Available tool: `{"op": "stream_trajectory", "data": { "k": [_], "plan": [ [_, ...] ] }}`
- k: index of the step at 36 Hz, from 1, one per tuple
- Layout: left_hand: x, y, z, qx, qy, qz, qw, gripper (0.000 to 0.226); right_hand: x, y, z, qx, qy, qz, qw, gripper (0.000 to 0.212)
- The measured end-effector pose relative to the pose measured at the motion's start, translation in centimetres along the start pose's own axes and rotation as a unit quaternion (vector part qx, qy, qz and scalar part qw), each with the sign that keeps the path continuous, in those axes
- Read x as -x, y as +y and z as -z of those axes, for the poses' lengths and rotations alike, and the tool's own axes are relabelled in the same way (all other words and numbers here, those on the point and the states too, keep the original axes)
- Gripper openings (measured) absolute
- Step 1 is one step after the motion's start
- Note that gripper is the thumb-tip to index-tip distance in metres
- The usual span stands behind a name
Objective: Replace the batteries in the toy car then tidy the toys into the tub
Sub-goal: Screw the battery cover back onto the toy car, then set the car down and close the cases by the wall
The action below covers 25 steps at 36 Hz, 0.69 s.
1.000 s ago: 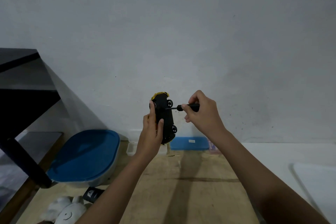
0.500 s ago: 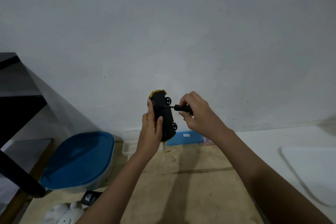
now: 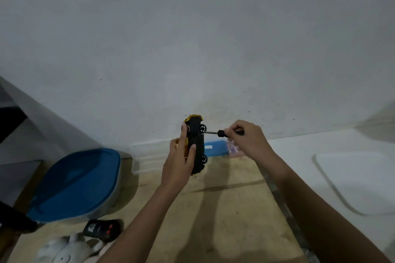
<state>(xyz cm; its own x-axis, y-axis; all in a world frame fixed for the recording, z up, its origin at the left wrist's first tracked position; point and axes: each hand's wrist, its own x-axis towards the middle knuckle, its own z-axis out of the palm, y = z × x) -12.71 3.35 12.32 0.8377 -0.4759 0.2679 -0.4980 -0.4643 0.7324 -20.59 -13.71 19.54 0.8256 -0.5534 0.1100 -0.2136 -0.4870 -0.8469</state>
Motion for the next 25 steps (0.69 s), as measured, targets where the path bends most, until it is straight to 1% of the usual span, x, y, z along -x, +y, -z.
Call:
{"op": "stream_trajectory", "data": {
  "k": [4,8,10,13,16,19,23,25],
  "plan": [
    [0.7,-1.1,-3.0,-0.060,-0.052,0.071,0.994,0.061,0.9,4.0,1.4,-0.017,0.014,-0.064,0.998,0.017],
    [1.7,-2.6,-6.2,-0.125,-0.101,0.144,0.976,0.058,1.9,8.1,2.4,-0.029,0.021,-0.129,0.991,0.014],
    [2.0,-3.1,-7.6,-0.152,-0.128,0.164,0.966,0.059,2.5,9.8,2.7,-0.033,0.024,-0.147,0.988,0.012],
    [2.2,-3.3,-9.3,-0.161,-0.159,0.186,0.956,0.060,3.3,11.8,2.7,-0.014,0.022,-0.164,0.986,0.015],
    [2.1,-3.5,-10.6,-0.186,-0.173,0.197,0.947,0.061,3.9,13.5,2.5,-0.002,0.015,-0.177,0.984,0.019],
    [1.6,-3.5,-11.5,-0.214,-0.177,0.190,0.942,0.063,4.1,13.9,2.4,0.017,0.018,-0.178,0.984,0.020],
    [0.6,-2.5,-11.5,-0.228,-0.163,0.175,0.944,0.069,3.8,13.8,2.4,0.006,0.017,-0.179,0.984,0.020],
    [0.3,-2.0,-11.4,-0.236,-0.160,0.174,0.943,0.068,3.5,14.1,2.4,0.000,0.021,-0.188,0.982,0.018]
  ]
}}
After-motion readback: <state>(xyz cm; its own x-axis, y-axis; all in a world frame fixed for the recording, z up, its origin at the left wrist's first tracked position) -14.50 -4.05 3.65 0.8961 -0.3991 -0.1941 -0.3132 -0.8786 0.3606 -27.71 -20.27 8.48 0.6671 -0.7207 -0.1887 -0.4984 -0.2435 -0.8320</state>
